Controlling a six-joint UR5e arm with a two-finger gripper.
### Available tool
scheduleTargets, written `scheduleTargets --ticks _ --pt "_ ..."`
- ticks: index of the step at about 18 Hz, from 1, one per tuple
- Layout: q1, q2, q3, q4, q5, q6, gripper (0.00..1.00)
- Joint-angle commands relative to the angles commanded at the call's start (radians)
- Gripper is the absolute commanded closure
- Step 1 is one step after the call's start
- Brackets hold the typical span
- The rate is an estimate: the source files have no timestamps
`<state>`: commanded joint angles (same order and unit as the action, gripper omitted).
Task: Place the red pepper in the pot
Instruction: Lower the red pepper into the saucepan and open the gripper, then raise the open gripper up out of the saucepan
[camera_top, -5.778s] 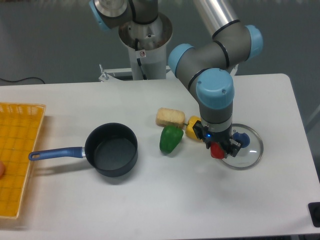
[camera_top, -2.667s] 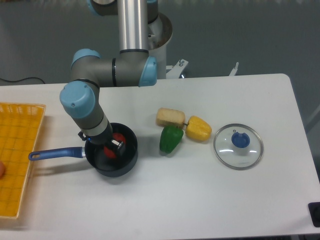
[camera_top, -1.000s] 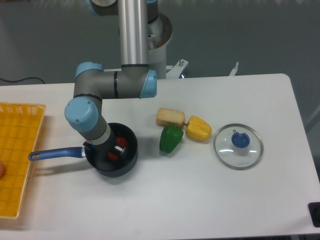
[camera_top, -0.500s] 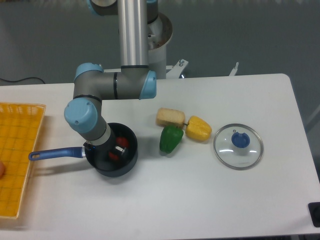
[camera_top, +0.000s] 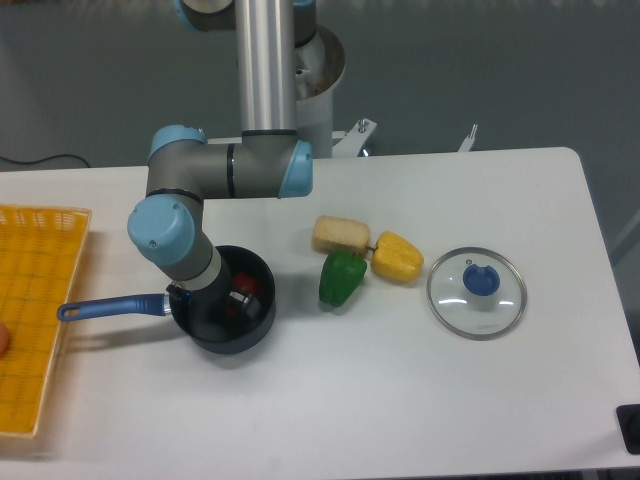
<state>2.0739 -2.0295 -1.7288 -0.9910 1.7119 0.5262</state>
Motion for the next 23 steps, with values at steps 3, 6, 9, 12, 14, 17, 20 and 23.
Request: scheduleTargets --ticks 3,6,9,12,14,17,20,23 --pt "0.002 0.008 0.008 0.002 -0.002 -0.002 0.11" --pt "0.002 0.020 0.009 0.011 -0.003 -0.002 0.10" --pt "0.003 0.034 0.012 0.011 -0.008 -0.002 0.09" --pt "0.008 0.047 0.017 0.011 -0.009 0.002 0.08" --pt "0.014 0.067 0.029 0.009 -0.012 0.003 0.03" --pt "0.017 0.080 0.040 0.006 -0.015 0.005 0.01" --pt "0.018 0.083 0.041 0.002 -0.018 0.008 0.01" --pt "0.034 0.098 0.041 -0.005 -0.018 0.014 0.00"
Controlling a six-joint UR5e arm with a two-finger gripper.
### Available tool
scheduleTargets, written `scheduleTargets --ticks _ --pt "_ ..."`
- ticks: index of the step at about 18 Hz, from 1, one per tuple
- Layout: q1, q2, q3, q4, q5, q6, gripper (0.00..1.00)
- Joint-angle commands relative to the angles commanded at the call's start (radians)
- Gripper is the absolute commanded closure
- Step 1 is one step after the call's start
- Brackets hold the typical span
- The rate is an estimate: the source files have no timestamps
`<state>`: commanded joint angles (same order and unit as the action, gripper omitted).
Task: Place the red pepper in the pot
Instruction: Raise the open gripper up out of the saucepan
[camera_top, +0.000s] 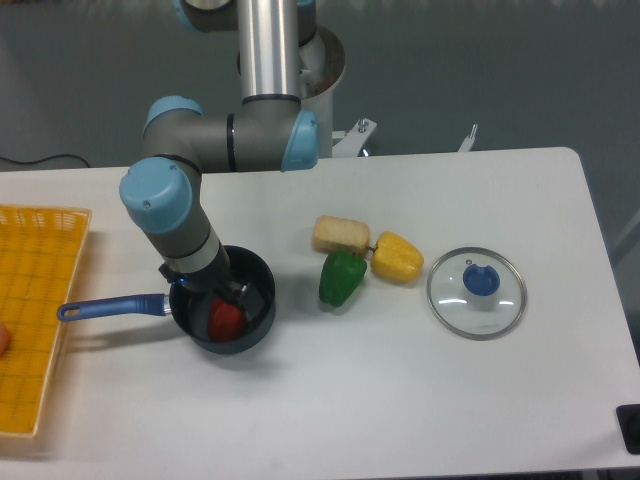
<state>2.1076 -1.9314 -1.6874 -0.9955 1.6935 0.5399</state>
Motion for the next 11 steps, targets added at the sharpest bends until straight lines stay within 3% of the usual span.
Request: scheduleTargets --ticks 5,8,9,11 --pt "0.067 0.049 0.003 -0.035 -0.003 0.162 0.00" --pt "0.121 0.068 0.032 -0.055 -0.034 0.181 0.00" --pt "0.136 0.068 0.043 -0.070 -0.038 0.178 0.00" --pt "0.167 0.069 0.077 -0.154 -0.034 0.189 0.00"
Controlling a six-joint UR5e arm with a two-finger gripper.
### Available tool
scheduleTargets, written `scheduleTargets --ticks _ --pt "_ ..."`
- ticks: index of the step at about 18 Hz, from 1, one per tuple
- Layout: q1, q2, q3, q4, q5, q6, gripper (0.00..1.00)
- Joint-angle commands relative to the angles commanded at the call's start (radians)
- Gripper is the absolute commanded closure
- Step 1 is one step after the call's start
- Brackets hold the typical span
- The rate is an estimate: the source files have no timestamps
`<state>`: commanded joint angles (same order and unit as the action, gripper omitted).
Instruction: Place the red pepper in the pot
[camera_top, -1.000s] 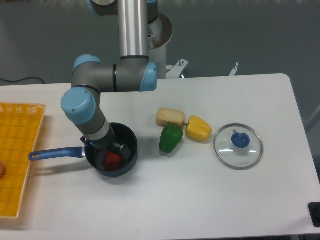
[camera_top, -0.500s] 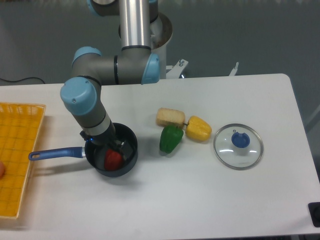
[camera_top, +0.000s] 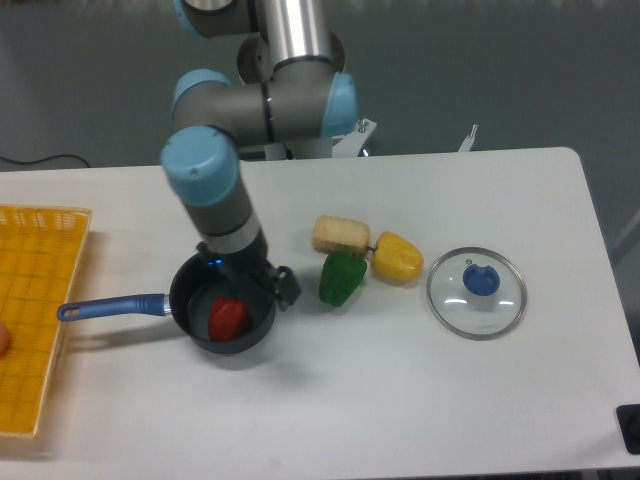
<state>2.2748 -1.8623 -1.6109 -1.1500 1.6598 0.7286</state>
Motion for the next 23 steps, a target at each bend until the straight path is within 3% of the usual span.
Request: scheduleTargets --ticks 2,4,8,17,23 --pt "0.028 0.000 0.043 -0.100 -0.002 0.015 0.00" --pt "0.035 0.000 0.057 -0.140 -0.002 0.093 0.00" --pt "0.084 0.000 0.052 -0.143 -0.040 0.158 0.00" --pt "0.190 0.002 0.104 -0.146 -0.041 0.535 0.00" --pt "0.276 0.002 0.114 -0.158 -0.040 0.692 0.00"
